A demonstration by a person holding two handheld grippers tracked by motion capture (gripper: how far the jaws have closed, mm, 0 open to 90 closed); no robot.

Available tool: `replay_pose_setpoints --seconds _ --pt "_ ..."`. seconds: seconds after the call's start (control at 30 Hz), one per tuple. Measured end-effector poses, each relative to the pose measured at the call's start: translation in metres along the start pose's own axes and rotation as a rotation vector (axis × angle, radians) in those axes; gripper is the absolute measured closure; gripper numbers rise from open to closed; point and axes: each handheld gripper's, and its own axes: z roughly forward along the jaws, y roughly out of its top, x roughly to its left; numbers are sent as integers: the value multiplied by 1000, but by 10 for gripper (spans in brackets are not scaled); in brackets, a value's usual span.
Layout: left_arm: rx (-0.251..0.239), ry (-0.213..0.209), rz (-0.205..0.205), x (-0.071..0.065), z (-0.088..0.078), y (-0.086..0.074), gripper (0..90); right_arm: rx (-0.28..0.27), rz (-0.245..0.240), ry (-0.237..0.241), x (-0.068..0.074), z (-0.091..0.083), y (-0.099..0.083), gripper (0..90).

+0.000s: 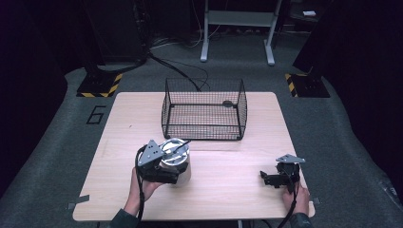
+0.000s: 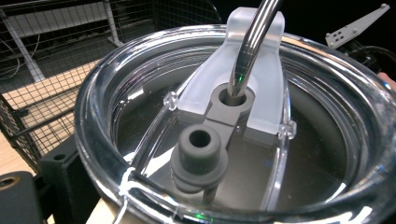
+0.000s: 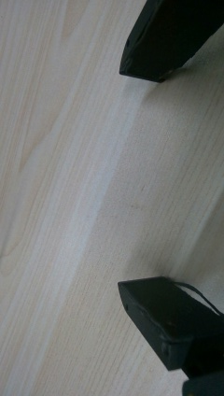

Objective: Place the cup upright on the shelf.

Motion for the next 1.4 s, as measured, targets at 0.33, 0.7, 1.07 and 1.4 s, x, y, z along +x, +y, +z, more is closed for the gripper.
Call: replay_pose_setpoints --seconds 0.33,0.7,1.07,1.4 --pt "4 -6 4 11 7 14 39 0 -1 0 0 0 0 0" --pt "-6 2 4 28 13 37 39 0 0 0 0 0 0 0" --pt "-24 8 -9 44 18 58 39 0 0 0 0 0 0 0" --pt "-36 7 0 51 22 78 39 1 -2 0 0 0 0 0"
